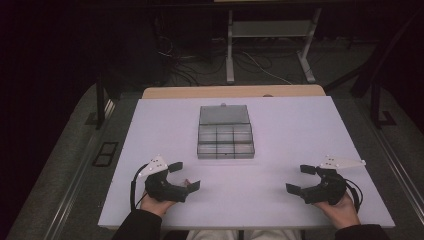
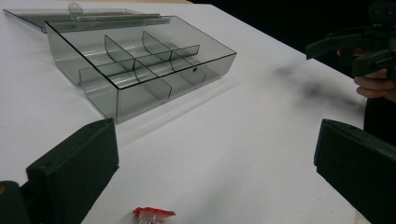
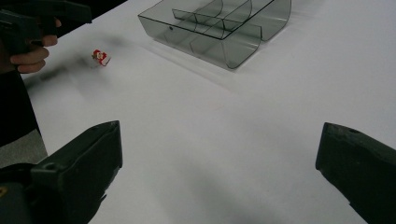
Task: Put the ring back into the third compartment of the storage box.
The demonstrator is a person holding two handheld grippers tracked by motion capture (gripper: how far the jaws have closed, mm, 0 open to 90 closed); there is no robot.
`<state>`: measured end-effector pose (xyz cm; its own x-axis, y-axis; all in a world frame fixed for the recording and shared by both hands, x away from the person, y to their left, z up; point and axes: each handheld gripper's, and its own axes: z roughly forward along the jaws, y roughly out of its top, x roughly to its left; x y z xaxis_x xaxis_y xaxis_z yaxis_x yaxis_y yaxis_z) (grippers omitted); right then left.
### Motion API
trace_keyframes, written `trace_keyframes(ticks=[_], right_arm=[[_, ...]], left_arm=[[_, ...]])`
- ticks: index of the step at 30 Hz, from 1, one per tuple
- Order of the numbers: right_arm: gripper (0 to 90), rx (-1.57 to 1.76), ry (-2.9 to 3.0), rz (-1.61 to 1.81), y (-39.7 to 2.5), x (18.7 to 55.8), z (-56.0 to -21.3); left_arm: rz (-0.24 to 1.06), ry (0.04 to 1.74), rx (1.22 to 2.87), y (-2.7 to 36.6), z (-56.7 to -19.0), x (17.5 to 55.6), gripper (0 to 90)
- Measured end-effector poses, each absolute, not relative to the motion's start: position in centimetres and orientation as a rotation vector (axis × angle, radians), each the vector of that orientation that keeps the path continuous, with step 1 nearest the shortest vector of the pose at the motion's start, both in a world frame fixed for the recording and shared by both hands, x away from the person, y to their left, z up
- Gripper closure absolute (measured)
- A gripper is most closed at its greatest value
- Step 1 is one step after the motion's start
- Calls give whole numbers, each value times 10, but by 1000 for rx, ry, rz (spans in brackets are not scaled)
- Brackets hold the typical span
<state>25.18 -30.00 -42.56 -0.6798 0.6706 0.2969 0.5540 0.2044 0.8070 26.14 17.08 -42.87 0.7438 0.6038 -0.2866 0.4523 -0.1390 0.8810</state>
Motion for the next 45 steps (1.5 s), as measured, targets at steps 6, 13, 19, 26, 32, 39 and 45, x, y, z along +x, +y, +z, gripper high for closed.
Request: trace_keyframes(ticks=[6,13,19,26,32,39,45], right_arm=[[4,1206,2341,1489,-300,251,-426],[4,1205,2360,1477,-300,251,-428],[4,1206,2369,1469,-301,250,-428],[4,1199,2367,1476,-301,250,-428],[4,1197,2375,1476,-301,250,-428],[4,1190,2373,1477,-301,249,-428],[4,1182,2381,1463,-300,249,-428]], left_arm=[[155,834,1776,171,-429,261,0],[158,840,1771,172,-429,260,0],[166,849,1765,173,-428,259,0],[161,844,1784,172,-427,258,0],[163,842,1793,170,-423,259,0],[161,827,1868,165,-416,264,0],[167,837,1898,165,-412,268,0]])
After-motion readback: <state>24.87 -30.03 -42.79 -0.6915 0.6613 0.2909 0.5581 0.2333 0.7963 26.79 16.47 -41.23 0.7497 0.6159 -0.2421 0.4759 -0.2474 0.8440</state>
